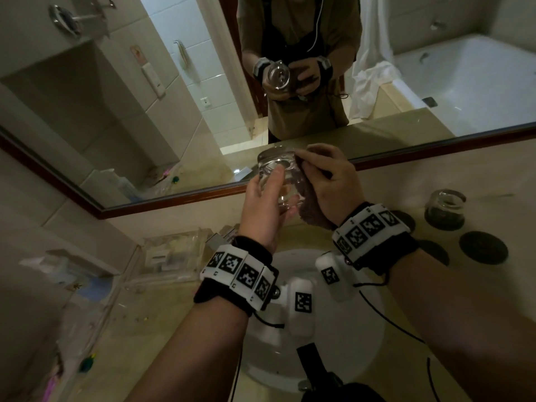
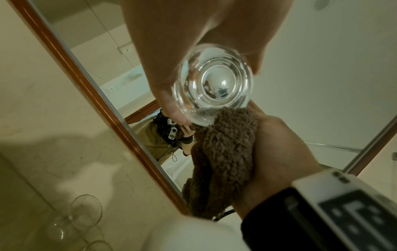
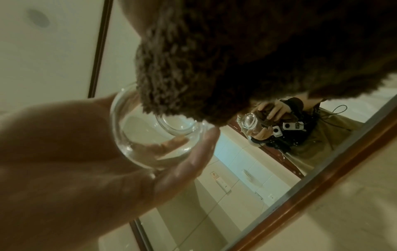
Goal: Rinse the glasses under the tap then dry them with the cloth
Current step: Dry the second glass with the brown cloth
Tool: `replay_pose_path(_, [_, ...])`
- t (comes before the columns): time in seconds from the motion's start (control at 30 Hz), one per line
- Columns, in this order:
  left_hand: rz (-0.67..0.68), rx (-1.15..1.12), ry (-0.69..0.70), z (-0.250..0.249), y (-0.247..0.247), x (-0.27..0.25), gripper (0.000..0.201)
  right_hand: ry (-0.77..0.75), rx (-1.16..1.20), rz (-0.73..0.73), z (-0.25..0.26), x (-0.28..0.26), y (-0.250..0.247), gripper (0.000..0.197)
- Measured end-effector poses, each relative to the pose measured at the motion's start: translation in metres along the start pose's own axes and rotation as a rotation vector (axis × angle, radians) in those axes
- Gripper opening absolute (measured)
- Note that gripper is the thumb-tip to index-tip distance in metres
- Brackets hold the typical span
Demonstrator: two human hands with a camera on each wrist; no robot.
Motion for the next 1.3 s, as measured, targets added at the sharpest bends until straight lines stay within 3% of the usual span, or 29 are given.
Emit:
replay_pose_path(0.07, [-0.045, 0.011, 0.007, 0.001, 0.0, 0.004, 0.045, 0.023, 0.007, 0.059, -0.001, -0.002, 0.003, 0.026])
replay_pose_path(0.17, [-0.084, 0.027, 0.032, 0.0, -0.002, 0.009, 0.064, -0.101, -0.072, 0.058, 0.005, -0.009, 0.008, 0.031])
replay_pose_path(0.27, [-0.067, 0.034, 0.048, 0.002, -0.004, 0.013, 0.052, -0.18, -0.119, -0.043, 0.008, -0.011, 0.008, 0.033])
replay_pose_path(0.33, [-0.03, 0.022, 0.026, 0.004, -0.003, 0.016, 0.037, -0.096, -0.092, -0.077, 0.003, -0.005, 0.007, 0.027])
replay_pose_path(0.47, [-0.014, -0.036, 0.001, 0.007, -0.006, 0.016, 0.023, 0.108, -0.04, 0.006, -0.01, 0.005, 0.015, 0.025])
replay_pose_path(0.63, [-0.131, 0.021, 0.064, 0.008, -0.012, 0.021, 0.044, 0.053, -0.084, 0.01, -0.004, 0.003, 0.021, 0.024])
replay_pose_path(0.73, [-0.111, 0.005, 0.089, 0.002, -0.013, 0.025, 0.031, -0.058, -0.125, -0.045, 0.006, -0.001, 0.021, 0.025])
replay_pose_path(0.83, [-0.052, -0.023, 0.092, -0.003, -0.008, 0.024, 0.039, 0.068, 0.019, -0.085, -0.003, 0.004, 0.016, 0.024])
replay_pose_path(0.93, [-0.049, -0.019, 0.089, -0.004, -0.005, 0.022, 0.034, 0.181, 0.138, -0.071, -0.011, 0.012, 0.014, 0.023])
replay_pose_path(1.03, [-0.079, 0.012, 0.107, -0.005, -0.004, 0.023, 0.036, 0.164, 0.094, -0.05, -0.008, 0.012, 0.012, 0.024])
replay_pose_path(1.17, [-0.082, 0.052, 0.134, -0.008, -0.004, 0.024, 0.034, -0.03, -0.066, -0.092, 0.006, 0.001, 0.01, 0.025])
replay_pose_path(1.3, [0.007, 0.009, 0.078, -0.008, -0.001, 0.021, 0.045, 0.132, 0.115, -0.116, -0.005, 0.005, 0.004, 0.024])
Point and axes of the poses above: each hand's wrist, its own x-axis towards the middle knuckle, its own y-axis out of the palm, z = x × y, the point moved 5 cm from there along x, towards the middle knuckle, and after that the axes turned 1 degree about -x, right-handed, at the moved point
